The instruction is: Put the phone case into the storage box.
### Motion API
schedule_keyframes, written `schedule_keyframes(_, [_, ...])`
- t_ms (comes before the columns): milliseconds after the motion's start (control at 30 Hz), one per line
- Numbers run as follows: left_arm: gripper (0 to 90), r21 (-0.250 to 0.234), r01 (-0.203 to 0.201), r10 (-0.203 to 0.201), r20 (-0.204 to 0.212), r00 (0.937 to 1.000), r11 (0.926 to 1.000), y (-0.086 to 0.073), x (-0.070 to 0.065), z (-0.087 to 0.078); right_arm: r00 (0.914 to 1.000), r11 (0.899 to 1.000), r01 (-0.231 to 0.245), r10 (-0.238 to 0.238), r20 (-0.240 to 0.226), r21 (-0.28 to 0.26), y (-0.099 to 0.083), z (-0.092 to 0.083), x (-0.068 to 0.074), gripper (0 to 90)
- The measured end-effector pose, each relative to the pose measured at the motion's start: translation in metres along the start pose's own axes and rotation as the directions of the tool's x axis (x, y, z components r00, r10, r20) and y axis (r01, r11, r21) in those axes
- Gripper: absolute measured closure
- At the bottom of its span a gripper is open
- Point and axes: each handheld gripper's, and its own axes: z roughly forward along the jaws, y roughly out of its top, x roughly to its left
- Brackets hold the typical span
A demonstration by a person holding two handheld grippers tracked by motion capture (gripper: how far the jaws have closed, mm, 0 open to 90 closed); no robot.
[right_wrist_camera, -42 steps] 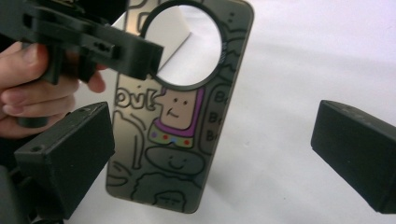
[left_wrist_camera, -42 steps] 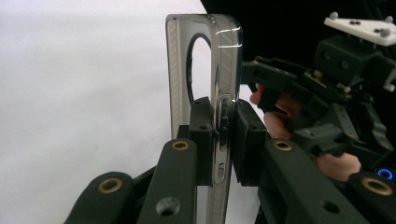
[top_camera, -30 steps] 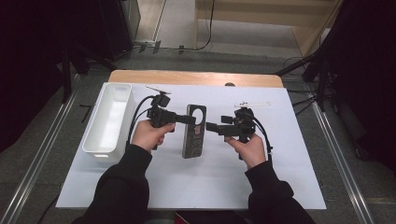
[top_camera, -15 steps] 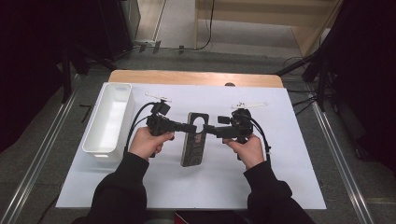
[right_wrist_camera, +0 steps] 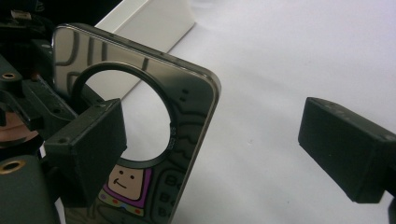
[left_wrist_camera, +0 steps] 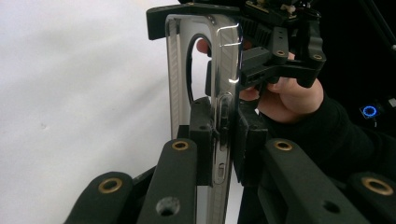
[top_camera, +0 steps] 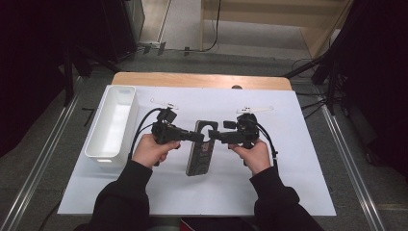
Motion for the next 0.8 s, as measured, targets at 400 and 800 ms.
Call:
schedule_keyframes(400, [79.9,0.001,-0.004,0.004,0.043,0.9991,1.0000,-0.0050,0.0025,0.0057,0.9993,1.000,0.009,-0.009,-0.036,-0.005,-0.0053,0.0070,0.0018,23.6])
schedule_keyframes(800, [79.9,-0.012,-0.009,0.009,0.051,0.9987,0.9999,-0.0065,0.0048,0.0067,0.9968,1.000,0.009,-0.010,-0.079,-0.015,-0.0073,0.0039,0.0015,50.4])
